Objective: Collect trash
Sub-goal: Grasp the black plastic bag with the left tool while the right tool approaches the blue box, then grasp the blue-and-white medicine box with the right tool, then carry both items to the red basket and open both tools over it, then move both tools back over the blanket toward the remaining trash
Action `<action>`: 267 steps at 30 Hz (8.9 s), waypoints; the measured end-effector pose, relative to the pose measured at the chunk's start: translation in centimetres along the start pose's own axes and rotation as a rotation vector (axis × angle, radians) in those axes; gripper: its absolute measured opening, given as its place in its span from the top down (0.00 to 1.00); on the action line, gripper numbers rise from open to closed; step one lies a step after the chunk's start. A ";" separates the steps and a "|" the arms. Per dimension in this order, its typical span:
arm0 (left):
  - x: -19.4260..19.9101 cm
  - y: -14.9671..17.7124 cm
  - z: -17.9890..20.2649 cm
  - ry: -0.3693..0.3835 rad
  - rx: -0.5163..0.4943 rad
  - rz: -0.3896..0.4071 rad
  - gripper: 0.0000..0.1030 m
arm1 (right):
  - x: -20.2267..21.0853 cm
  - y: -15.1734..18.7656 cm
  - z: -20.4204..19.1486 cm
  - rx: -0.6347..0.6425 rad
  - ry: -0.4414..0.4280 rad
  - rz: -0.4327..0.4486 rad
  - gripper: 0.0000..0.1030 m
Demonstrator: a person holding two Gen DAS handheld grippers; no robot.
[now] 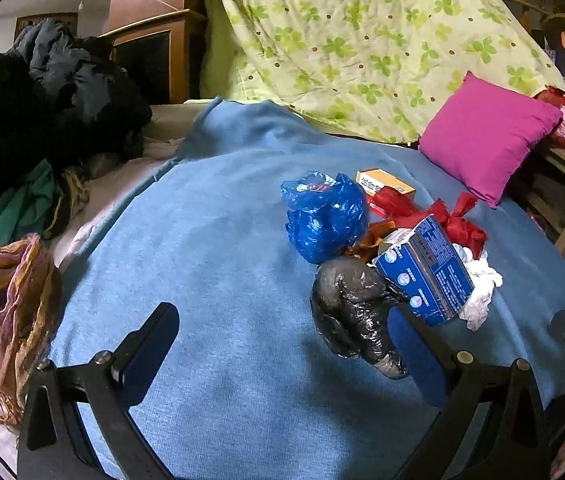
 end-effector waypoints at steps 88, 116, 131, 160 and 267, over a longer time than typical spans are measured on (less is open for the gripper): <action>-3.8 -0.2 -2.6 -0.017 0.211 -0.083 0.63 | -8.7 -1.9 -14.4 0.596 -0.043 -0.121 0.00; -4.2 0.8 0.4 -0.063 0.034 -0.099 0.63 | -1.9 -5.6 -5.1 0.337 -0.003 -0.045 0.43; -2.9 1.3 6.0 0.019 -0.126 -0.115 0.63 | 1.2 -2.4 16.4 -0.007 0.203 -0.127 0.43; 4.2 8.2 38.9 0.652 -0.583 -0.234 0.63 | 14.8 12.6 40.0 -0.361 0.505 -0.227 0.43; -11.0 2.0 -1.1 -0.057 0.083 -0.326 0.17 | -14.6 -1.7 4.5 0.222 0.250 -0.547 0.00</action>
Point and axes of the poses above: each gripper's, at about its wrist camera, not at the fingertips, and x roughly against the way its jaws point, z to its right, y to its underside, the point moved 6 cm from there along -x, roughly the way its jaws point, and after that the axes turned 15 degrees about y, right-handed, at the moved point
